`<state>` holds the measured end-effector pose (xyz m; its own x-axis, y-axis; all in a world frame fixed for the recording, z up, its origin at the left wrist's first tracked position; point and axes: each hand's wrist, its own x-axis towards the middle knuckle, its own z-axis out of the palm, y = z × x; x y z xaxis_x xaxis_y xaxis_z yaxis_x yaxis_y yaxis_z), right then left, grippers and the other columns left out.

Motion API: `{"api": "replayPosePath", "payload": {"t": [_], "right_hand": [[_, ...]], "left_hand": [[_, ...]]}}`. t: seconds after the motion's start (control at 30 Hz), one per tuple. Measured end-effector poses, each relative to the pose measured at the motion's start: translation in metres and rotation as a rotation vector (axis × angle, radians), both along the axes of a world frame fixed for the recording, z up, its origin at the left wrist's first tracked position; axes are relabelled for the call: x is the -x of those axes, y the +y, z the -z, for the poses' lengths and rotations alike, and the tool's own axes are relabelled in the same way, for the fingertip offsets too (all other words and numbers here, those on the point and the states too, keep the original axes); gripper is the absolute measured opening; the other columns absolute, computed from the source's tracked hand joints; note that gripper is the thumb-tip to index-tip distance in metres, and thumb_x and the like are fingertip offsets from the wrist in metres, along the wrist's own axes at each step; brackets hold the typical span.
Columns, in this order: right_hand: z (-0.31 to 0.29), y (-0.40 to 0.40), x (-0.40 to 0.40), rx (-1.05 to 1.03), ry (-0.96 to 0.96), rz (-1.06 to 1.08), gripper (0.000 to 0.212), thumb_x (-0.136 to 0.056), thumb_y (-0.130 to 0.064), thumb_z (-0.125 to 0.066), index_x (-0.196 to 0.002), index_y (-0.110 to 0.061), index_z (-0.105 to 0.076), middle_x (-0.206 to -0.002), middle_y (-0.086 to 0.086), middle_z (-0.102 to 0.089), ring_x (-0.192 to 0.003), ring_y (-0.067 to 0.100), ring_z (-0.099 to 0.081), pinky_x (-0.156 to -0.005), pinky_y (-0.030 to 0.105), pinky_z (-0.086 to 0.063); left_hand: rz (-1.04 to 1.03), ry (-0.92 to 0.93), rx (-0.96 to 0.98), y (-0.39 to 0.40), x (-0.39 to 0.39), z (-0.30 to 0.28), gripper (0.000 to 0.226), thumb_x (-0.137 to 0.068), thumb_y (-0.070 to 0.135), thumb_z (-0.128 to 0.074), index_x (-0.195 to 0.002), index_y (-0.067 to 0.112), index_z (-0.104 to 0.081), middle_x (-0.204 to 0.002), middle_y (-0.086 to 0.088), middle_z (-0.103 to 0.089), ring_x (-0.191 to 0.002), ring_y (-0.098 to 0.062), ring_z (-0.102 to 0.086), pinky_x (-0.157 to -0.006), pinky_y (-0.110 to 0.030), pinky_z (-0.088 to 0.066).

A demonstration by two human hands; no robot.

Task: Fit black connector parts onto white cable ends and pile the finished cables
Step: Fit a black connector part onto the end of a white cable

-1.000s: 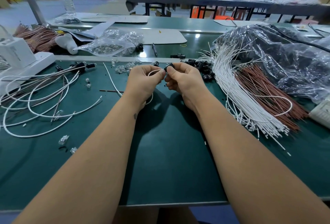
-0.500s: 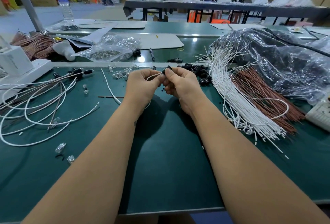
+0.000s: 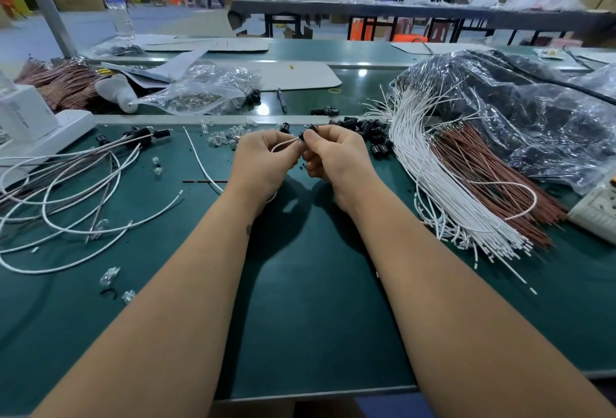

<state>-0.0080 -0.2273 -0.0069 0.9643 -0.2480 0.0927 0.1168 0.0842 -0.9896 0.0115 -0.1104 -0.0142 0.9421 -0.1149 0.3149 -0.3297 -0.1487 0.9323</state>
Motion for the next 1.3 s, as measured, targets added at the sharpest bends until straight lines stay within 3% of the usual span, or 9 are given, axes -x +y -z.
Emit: {"api": "replayPosePath", "payload": {"t": [0.13,0.23,0.4,0.5,0.63,0.73,0.93,1.17,1.3], "right_hand": [[-0.001,-0.002,0.000,-0.021,-0.012,-0.010,0.006,-0.094,-0.010,-0.060,-0.094,-0.005,-0.062,-0.063,0.003,-0.057,-0.045,0.010,-0.048,-0.047,0.020,-0.043],[-0.001,-0.003,0.001,-0.048,-0.019,-0.009,0.006,-0.094,-0.010,-0.060,-0.089,-0.008,-0.062,-0.062,0.003,-0.059,-0.045,0.010,-0.048,-0.047,0.021,-0.043],[-0.002,-0.007,0.002,-0.042,-0.024,-0.047,0.008,-0.093,-0.009,-0.061,-0.085,-0.009,-0.062,-0.060,0.002,-0.059,-0.047,0.011,-0.049,-0.048,0.022,-0.044],[-0.002,-0.006,0.002,0.022,-0.028,-0.059,0.006,-0.092,-0.010,-0.063,-0.086,-0.008,-0.062,-0.060,0.003,-0.058,-0.047,0.012,-0.049,-0.048,0.022,-0.043],[-0.002,-0.006,0.002,0.093,-0.038,-0.045,0.008,-0.090,-0.009,-0.065,-0.083,-0.010,-0.064,-0.058,0.000,-0.059,-0.046,0.011,-0.049,-0.046,0.021,-0.043],[-0.002,-0.009,0.002,0.102,-0.042,0.000,0.002,-0.091,-0.010,-0.064,-0.089,-0.010,-0.063,-0.060,0.001,-0.061,-0.045,0.010,-0.051,-0.047,0.021,-0.044],[-0.004,-0.017,0.001,0.024,-0.034,0.065,0.016,-0.093,-0.013,-0.059,-0.077,-0.014,-0.062,-0.057,0.003,-0.062,-0.043,0.013,-0.051,-0.044,0.023,-0.044],[-0.003,-0.017,0.002,0.142,-0.030,0.104,0.015,-0.089,-0.011,-0.065,-0.074,-0.011,-0.062,-0.055,-0.001,-0.060,-0.039,0.008,-0.049,-0.042,0.019,-0.042],[-0.003,-0.016,0.001,0.174,-0.024,0.123,0.012,-0.088,-0.009,-0.065,-0.076,-0.010,-0.064,-0.055,0.000,-0.058,-0.039,0.006,-0.047,-0.042,0.017,-0.041]], "left_hand": [[0.022,0.032,0.047,0.000,-0.001,-0.001,0.003,-0.087,0.008,-0.068,-0.088,0.010,-0.070,-0.070,-0.001,-0.067,-0.062,-0.006,-0.059,-0.069,-0.021,-0.052],[0.023,0.104,0.127,0.000,-0.002,-0.003,0.018,-0.085,0.000,-0.066,-0.101,0.008,-0.066,-0.079,-0.006,-0.068,-0.070,-0.013,-0.061,-0.074,-0.025,-0.054],[0.036,0.066,0.106,0.002,-0.002,-0.004,0.026,-0.084,-0.005,-0.066,-0.106,0.009,-0.063,-0.085,-0.013,-0.066,-0.075,-0.015,-0.060,-0.081,-0.028,-0.052],[0.041,0.032,0.095,0.004,-0.002,-0.004,0.024,-0.084,-0.002,-0.069,-0.104,0.009,-0.063,-0.088,-0.017,-0.066,-0.074,-0.013,-0.062,-0.074,-0.020,-0.052],[0.010,-0.004,0.078,0.005,-0.003,-0.004,0.020,-0.082,-0.004,-0.070,-0.098,0.007,-0.065,-0.082,-0.005,-0.068,-0.067,-0.001,-0.063,-0.065,-0.012,-0.048],[-0.022,-0.048,0.017,0.008,-0.005,-0.004,0.018,-0.082,-0.005,-0.069,-0.092,0.010,-0.066,-0.083,-0.003,-0.069,-0.071,-0.001,-0.065,-0.068,-0.015,-0.050],[-0.085,-0.168,-0.131,0.009,-0.005,-0.003,0.018,-0.082,-0.002,-0.069,-0.089,0.014,-0.067,-0.085,-0.002,-0.069,-0.077,-0.005,-0.066,-0.073,-0.015,-0.052],[-0.134,-0.328,-0.292,0.010,-0.002,-0.002,0.015,-0.083,0.001,-0.068,-0.096,0.007,-0.072,-0.089,-0.002,-0.071,-0.085,-0.012,-0.068,-0.081,-0.016,-0.052],[-0.170,-0.387,-0.466,0.010,0.000,-0.002,0.016,-0.084,0.009,-0.066,-0.098,0.009,-0.073,-0.093,-0.004,-0.074,-0.087,-0.018,-0.069,-0.083,-0.034,-0.054]]}}
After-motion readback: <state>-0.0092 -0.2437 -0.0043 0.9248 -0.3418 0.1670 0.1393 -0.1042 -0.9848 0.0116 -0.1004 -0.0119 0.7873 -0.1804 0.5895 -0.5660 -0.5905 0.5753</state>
